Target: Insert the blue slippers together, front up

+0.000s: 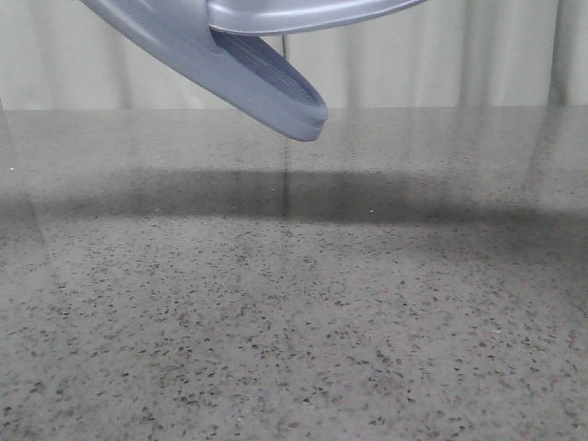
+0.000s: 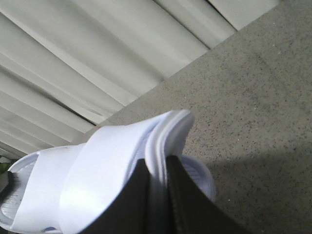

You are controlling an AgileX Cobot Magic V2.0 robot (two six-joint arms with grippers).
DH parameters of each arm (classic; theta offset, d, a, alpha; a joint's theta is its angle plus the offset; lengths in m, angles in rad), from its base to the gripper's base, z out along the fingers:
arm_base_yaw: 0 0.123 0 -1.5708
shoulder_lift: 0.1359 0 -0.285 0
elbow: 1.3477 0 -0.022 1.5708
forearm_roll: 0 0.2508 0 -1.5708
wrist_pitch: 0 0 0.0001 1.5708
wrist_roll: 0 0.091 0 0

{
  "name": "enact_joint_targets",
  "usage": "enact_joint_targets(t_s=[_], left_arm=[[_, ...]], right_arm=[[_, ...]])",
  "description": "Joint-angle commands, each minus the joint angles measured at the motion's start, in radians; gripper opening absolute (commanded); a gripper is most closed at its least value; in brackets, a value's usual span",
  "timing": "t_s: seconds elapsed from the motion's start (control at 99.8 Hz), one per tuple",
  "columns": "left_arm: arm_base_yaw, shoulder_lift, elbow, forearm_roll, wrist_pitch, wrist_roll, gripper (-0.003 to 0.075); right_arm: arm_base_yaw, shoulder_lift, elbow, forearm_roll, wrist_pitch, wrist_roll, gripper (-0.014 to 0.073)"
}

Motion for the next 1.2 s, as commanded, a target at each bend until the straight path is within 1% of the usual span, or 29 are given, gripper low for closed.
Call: enact_joint_targets(t_s=[0.0, 0.12, 0.281, 0.461, 0.551, 0.711, 0.791, 0.912, 1.032, 1.192], left_arm=[[-0.049, -0.020, -0.028, -0.063, 0.253, -0.015, 0.0016], [-0.049, -0.020, -0.028, -0.055, 0.218, -0.010, 0.0016], [-0.046, -0.020, -0.028, -0.029, 0.163, -0.010, 0.0016], [-0.046, -0.020, -0.024, 0.032, 0.080, -0.010, 0.0016], [-0.046, -0.020, -0.024, 0.052, 0.057, -0.010, 0.0016], [-0.046, -0.020, -0.024, 0.054, 0.040, -0.010, 0.0016], [-0.046, -0.020, -0.024, 0.054, 0.038, -0.010, 0.0016], [-0.046, -0.017, -0.024, 0.054, 0.028, -0.010, 0.0016], [-0.046, 0.002, -0.024, 0.054, 0.026, -0.010, 0.0016], [-0.046, 0.042, -0.024, 0.054, 0.028, -0.010, 0.0016]], right_arm=[[0.037, -0.002, -0.040, -0.068, -0.061, -0.006, -0.0107], [0.037, -0.002, -0.040, -0.088, -0.052, -0.008, -0.0106], [0.028, -0.004, -0.040, -0.090, -0.009, -0.065, -0.0106], [-0.034, -0.004, -0.040, -0.091, 0.069, -0.097, -0.0101], [-0.079, -0.006, -0.040, -0.108, 0.101, -0.103, -0.0052], [-0.136, -0.030, -0.040, -0.156, 0.140, -0.103, 0.0106], [-0.150, -0.055, -0.040, -0.184, 0.142, -0.103, 0.0190], [-0.157, -0.096, -0.040, -0.227, 0.140, -0.103, 0.0279], [-0.157, -0.146, -0.040, -0.264, 0.140, -0.103, 0.0310], [-0.177, -0.236, -0.040, -0.314, 0.158, -0.103, 0.0310]])
